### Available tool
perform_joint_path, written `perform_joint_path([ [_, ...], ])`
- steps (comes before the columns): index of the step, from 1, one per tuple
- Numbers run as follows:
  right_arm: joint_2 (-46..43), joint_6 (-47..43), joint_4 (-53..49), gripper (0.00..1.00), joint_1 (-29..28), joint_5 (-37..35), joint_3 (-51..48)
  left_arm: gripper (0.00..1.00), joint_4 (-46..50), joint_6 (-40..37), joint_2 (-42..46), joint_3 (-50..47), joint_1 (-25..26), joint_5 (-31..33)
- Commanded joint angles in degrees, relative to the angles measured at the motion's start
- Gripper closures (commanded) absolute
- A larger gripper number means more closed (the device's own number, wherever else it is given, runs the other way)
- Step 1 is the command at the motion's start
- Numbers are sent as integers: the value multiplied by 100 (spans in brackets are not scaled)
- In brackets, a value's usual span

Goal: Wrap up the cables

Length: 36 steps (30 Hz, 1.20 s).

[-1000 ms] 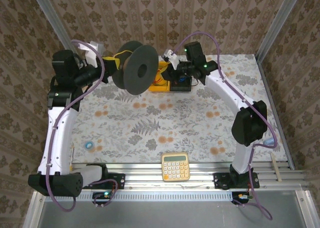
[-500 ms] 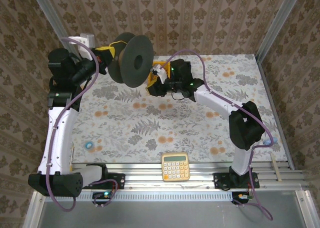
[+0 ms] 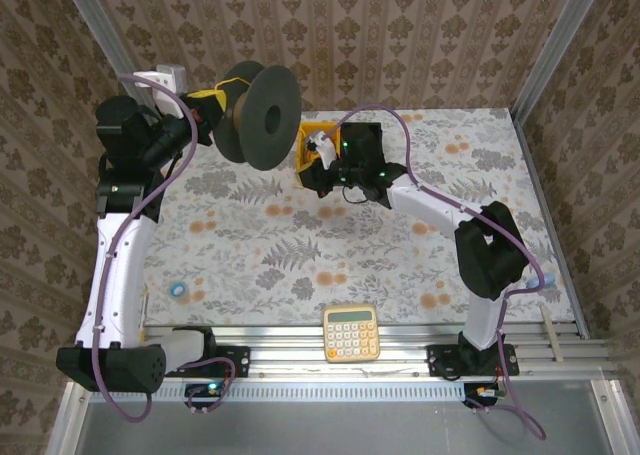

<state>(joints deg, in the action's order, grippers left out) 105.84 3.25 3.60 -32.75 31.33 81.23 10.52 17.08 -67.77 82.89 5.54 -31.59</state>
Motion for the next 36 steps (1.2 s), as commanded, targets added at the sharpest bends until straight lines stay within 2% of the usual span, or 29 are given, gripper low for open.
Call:
perform_joint_path([
  [1, -170, -122, -747, 100, -193, -397, 101, 100, -655, 294, 72, 154, -6, 422],
  [7, 15, -473, -1882, 100, -790, -1121, 646, 100, -825, 598, -82, 2, 12, 641],
  [19, 661, -1092, -2993, 100, -1815, -1850, 1673, 100, -901, 855, -261, -140, 75, 859],
  [25, 631, -1056, -2824, 100, -1814, -1903, 1623, 100, -922, 865, -237, -213, 105, 865],
  [36, 763, -807, -2957, 100, -1321, -2008, 1401, 100, -873, 800, -233, -611, -13, 807],
])
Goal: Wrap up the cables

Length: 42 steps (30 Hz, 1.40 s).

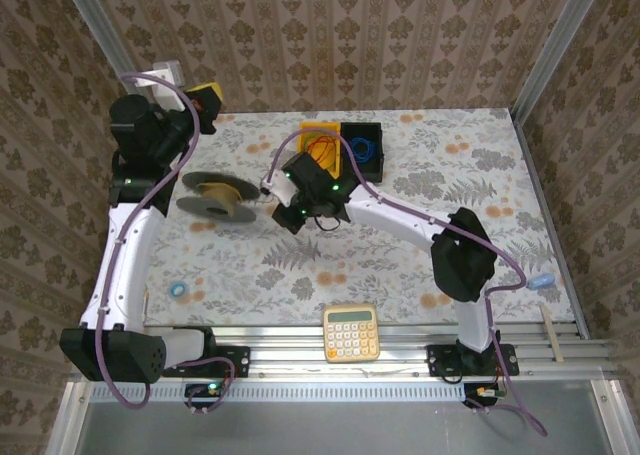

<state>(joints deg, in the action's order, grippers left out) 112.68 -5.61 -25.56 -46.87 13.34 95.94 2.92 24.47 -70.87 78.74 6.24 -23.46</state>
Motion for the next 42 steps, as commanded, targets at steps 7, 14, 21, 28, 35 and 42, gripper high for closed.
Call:
perform_joint_path([
  [7, -120, 130, 93, 100, 388, -260, -519, 100, 253, -122, 263, -565, -338, -80],
  [14, -110, 166, 179, 100, 506, -201, -690, 100, 1239, -532, 250, -735, -396, -255],
  [21, 94, 248, 82, 97, 565, -295, -696, 100, 1930, -706, 271, -995, -396, -221],
  [28, 260, 220, -187, 87, 747, -428, -630, 95, 1909, -628, 318, -1259, -402, -167],
  [35, 374, 123, -493, 53, 863, -505, -501, 90, 1833, -537, 359, -1513, -404, -176],
  [42, 229, 178, -986, 25, 893, -419, 116, 64, 1703, -431, 464, -1779, -488, -229],
])
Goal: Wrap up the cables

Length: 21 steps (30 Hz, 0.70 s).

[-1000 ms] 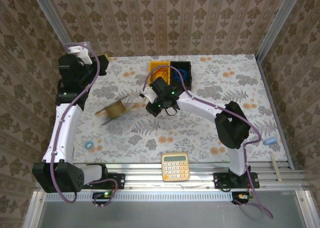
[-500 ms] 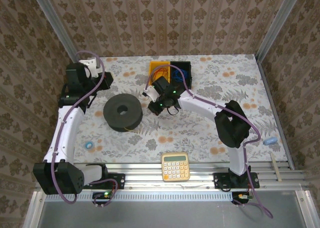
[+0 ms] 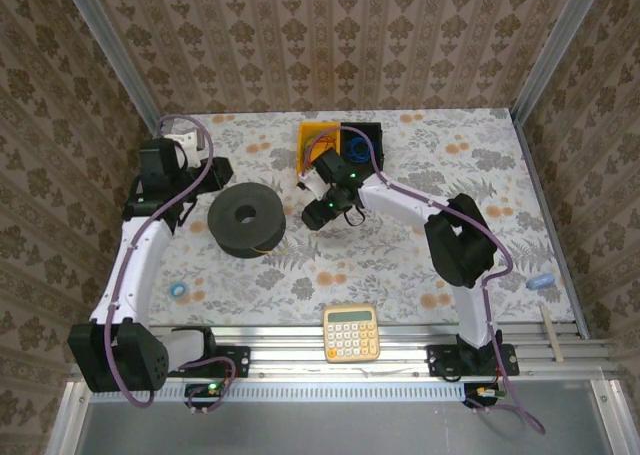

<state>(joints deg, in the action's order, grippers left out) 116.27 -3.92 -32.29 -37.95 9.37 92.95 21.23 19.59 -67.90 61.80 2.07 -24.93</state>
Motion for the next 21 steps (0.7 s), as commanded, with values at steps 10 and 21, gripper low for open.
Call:
perform_joint_path([
  [10, -292, 782, 35, 8, -206, 1082, 1081, 32, -193, 88, 330, -384, -298, -208],
  [21, 2098, 1756, 184, 5, -82, 1835, 3313, 0, -254, 194, 457, -700, -450, -416],
])
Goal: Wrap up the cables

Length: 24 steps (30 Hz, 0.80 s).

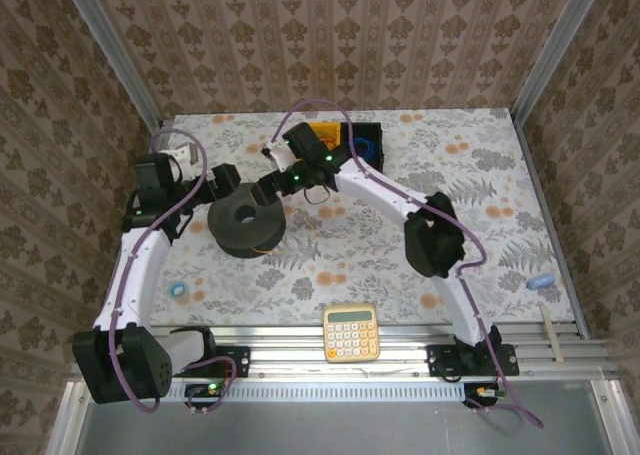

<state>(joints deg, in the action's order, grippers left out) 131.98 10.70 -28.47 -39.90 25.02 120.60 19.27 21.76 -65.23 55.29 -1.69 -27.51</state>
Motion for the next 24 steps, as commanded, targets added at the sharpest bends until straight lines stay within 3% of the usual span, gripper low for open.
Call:
perform_joint_path([
  [1, 732, 270, -426, 5, 128, 275, 812, 0, -35, -29, 205, -67, -84, -157],
  [8, 1313, 178, -669, 6, 193, 500, 1300, 0, -26, -6, 343, -237, -260, -235],
  [18, 874, 1072, 1250, 27, 316, 2129, -138, 0, -25, -19, 327, -274, -448, -338],
  [21, 807, 1191, 1449, 39, 316, 2183, -363, 0, -24, -18, 319, -277, -472, -356],
  [24, 682, 1532, 1974, 62, 358, 2230, -723, 0, -25, -7, 327, -276, -492, -369],
])
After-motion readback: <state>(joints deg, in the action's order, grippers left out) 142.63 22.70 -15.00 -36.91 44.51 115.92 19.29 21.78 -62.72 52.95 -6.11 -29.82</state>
